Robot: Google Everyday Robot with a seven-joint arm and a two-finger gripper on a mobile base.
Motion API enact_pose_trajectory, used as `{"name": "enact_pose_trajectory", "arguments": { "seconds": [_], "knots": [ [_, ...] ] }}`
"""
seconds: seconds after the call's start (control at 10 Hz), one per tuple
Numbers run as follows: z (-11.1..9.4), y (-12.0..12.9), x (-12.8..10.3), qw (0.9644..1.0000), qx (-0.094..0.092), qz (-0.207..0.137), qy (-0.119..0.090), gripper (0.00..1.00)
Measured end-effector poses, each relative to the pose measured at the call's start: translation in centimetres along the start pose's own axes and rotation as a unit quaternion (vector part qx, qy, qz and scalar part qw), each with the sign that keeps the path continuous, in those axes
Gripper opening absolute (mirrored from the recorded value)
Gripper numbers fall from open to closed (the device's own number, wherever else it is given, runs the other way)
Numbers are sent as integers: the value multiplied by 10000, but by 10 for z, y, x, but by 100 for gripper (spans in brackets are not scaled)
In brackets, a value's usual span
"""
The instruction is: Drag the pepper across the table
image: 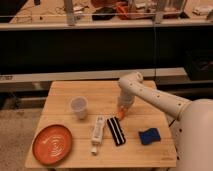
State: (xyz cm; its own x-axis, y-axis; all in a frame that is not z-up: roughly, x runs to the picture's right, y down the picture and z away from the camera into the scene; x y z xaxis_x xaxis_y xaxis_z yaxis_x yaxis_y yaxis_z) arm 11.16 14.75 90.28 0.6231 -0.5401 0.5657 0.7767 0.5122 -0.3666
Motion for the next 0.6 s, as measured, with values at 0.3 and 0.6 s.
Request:
{"name": "enact_pose_trajectory", "arguments": {
  "seconds": [0.3,0.6],
  "knots": [
    [1,-2,-5,10000,-15,-66,28,4],
    [1,-4,-7,9999,-10,-95,31,4]
  ]
}}
